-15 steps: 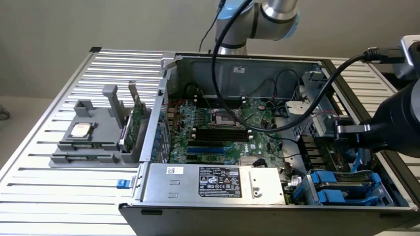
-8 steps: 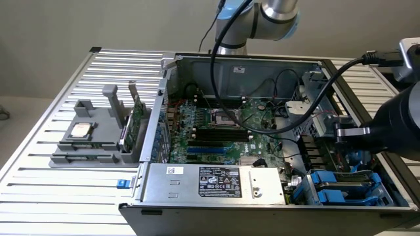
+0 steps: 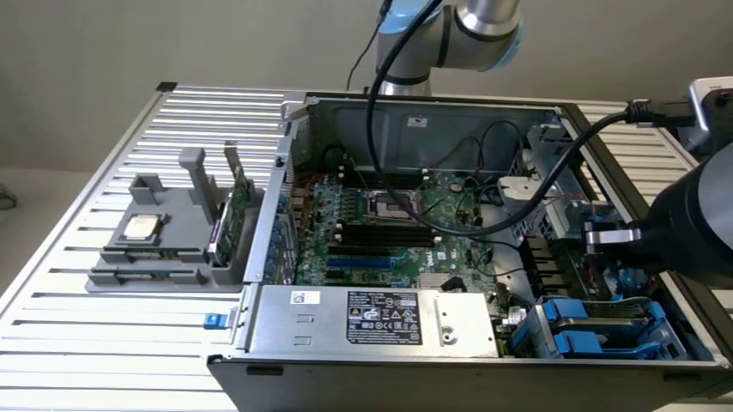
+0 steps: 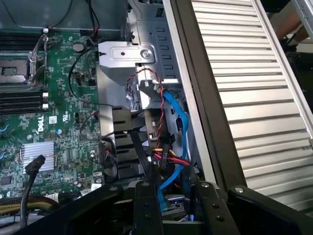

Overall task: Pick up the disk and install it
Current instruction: 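Insert the disk into the insertion slot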

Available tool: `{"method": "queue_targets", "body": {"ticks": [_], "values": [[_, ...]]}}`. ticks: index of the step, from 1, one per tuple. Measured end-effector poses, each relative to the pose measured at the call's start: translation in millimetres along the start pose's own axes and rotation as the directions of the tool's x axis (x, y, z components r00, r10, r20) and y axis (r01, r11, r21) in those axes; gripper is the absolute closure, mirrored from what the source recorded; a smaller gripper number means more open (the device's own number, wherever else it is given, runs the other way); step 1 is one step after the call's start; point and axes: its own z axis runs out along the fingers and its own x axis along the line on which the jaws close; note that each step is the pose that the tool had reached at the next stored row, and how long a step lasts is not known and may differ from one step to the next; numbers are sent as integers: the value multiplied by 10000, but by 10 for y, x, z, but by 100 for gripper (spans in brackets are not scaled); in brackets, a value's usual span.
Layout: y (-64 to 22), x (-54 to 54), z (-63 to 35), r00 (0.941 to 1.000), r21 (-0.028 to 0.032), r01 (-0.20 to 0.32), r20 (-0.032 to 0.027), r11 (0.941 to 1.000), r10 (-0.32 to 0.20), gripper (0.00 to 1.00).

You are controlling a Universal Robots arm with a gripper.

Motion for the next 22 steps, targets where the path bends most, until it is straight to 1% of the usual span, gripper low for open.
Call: {"method": "queue_targets", "body": {"ticks": [2, 6, 10, 11, 12, 13, 14, 15, 16, 19, 20, 21, 22], "values": [[-1, 2, 3, 9999, 26, -100, 64, 9999, 100, 65], [-1, 8, 2, 9997, 57, -223, 127, 9997, 223, 65], [19, 38, 4, 9996, 66, -246, 140, 9997, 245, 65], [34, 46, 9, 9996, 82, -241, 142, 9997, 240, 65], [51, 52, 16, 9996, 121, -229, 145, 9997, 227, 65], [67, 56, 23, 9997, 180, -210, 151, 9996, 208, 65], [81, 60, 30, 9997, 266, -185, 161, 9995, 180, 65], [94, 64, 35, 9997, 380, -151, 175, 9992, 144, 65], [106, 67, 40, 9998, 523, -106, 193, 9986, 96, 65], [130, 73, 50, 9997, 1013, 43, 251, 9948, -69, 65], [143, 74, 50, 9996, 1115, 74, 260, 9937, -103, 65], [159, 76, 47, 9996, 1168, 89, 264, 9931, -120, 65], [179, 76, 41, 9996, 1204, 99, 267, 9927, -132, 65]]}}
